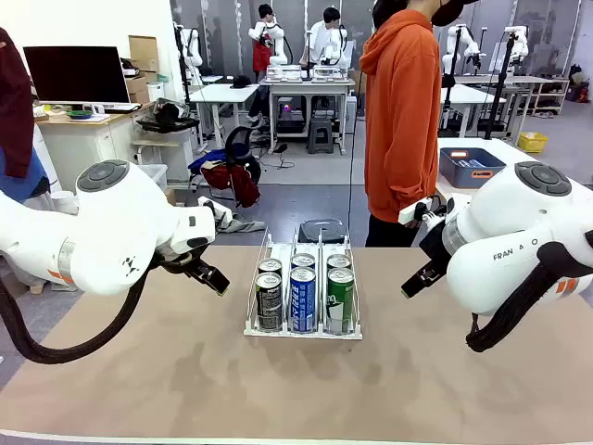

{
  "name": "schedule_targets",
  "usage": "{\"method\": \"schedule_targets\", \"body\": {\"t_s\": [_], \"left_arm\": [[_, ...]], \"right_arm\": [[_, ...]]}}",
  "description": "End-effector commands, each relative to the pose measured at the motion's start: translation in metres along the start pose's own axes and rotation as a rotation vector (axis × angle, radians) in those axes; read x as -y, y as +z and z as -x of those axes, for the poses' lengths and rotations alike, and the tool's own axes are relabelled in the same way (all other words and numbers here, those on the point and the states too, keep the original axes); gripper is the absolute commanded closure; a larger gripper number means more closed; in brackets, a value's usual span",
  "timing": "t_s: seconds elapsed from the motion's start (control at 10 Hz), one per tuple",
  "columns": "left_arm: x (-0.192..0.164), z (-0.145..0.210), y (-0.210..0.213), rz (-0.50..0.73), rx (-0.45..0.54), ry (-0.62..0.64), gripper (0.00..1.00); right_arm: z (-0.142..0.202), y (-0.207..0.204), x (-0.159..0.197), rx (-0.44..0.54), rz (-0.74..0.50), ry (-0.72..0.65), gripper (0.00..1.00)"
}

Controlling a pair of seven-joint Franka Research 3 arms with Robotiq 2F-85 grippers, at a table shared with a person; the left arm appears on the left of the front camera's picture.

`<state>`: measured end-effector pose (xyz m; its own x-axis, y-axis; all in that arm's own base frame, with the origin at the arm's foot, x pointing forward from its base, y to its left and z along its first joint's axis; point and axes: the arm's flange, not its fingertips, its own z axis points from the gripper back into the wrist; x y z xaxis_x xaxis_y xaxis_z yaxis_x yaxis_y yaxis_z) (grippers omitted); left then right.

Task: Fill the beverage cans into the dispenser.
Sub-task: Pick up the Sprite handed by the human.

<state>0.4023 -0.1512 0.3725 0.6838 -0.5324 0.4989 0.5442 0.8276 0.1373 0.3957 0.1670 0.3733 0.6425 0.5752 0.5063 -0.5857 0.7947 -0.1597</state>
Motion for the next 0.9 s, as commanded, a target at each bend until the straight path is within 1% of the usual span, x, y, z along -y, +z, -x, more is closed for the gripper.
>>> {"method": "schedule_targets", "body": {"t_s": [0.0, 0.8], "left_arm": [[0.0000, 0.0000, 0.0000, 0.000, 0.000, 0.000, 0.00], [0.0000, 0.0000, 0.0000, 0.000, 0.000, 0.000, 0.00]], "right_arm": [[0.0000, 0.0000, 0.0000, 0.000, 0.000, 0.000, 0.00], [0.0000, 0.0000, 0.0000, 0.000, 0.000, 0.000, 0.00]]}}
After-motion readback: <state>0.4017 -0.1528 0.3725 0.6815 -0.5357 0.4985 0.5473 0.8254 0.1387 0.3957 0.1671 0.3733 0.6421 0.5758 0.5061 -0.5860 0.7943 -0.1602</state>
